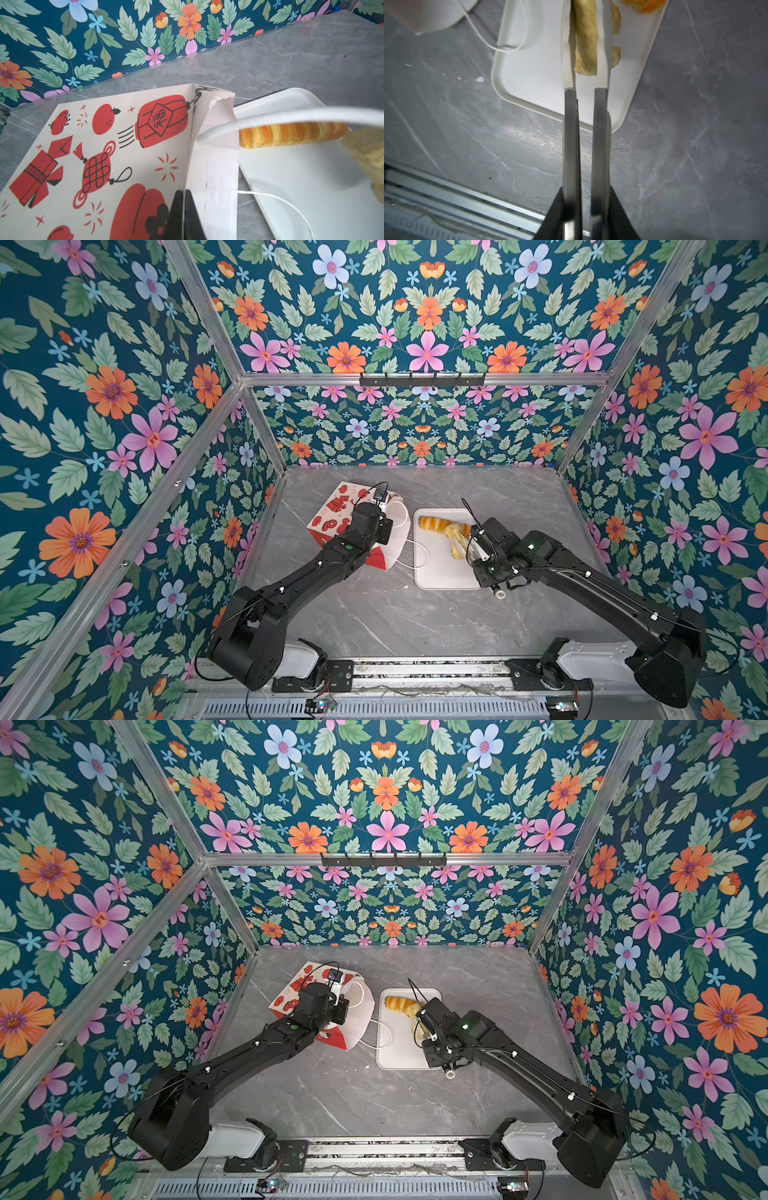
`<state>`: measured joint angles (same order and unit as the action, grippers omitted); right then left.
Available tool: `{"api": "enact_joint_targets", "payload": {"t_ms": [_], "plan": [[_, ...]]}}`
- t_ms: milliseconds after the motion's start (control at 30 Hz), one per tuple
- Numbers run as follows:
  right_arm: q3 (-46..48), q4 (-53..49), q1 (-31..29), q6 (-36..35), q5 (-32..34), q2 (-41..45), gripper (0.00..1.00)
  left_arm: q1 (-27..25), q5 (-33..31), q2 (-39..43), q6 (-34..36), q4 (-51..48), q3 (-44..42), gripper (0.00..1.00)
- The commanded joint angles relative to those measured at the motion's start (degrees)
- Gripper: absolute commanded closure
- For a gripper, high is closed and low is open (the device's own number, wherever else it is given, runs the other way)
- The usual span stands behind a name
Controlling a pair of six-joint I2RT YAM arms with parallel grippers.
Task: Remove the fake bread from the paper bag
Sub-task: 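Pull the second bread roll out and lower it onto the tray, then release the second roll on the tray and draw the tongs back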
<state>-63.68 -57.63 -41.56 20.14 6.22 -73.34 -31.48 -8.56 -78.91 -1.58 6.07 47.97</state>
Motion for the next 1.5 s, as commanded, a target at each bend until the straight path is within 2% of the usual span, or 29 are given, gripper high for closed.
{"api": "enact_joint_targets", "payload": {"t_ms": [0,200,367,567,967,1367,1467], "plan": [[-0.13,-2.46,-0.02,-1.55,7.75,-1.95,0.83,0.35,-0.35,1.17,-0.53,1.88,-0.64,1.00],[-0.94,-3.75,-2.07,-0.97,10.22,-7.81,0.84,0.72,-0.84,3.54,-0.52,1.93,-1.95,1.00],[-2.13,-3.62,-4.85,0.53,8.23,-10.77,0.83,0.81,-0.97,4.30,-0.61,1.93,-2.50,1.00],[-2.16,-3.51,-7.87,3.32,5.75,-12.46,0.75,0.82,-0.44,4.25,-0.70,2.26,-2.64,1.00],[2.08,0.60,-9.66,7.78,-4.20,-7.88,0.62,0.90,-0.14,4.38,-0.87,3.03,-3.30,1.00],[5.58,4.26,-9.81,10.67,-13.02,-1.23,0.62,0.90,0.08,5.52,-1.05,3.16,-4.06,1.00],[5.58,4.74,-9.82,11.65,-13.06,1.63,0.63,0.90,0.25,5.62,-1.11,3.21,-4.24,1.00]]}}
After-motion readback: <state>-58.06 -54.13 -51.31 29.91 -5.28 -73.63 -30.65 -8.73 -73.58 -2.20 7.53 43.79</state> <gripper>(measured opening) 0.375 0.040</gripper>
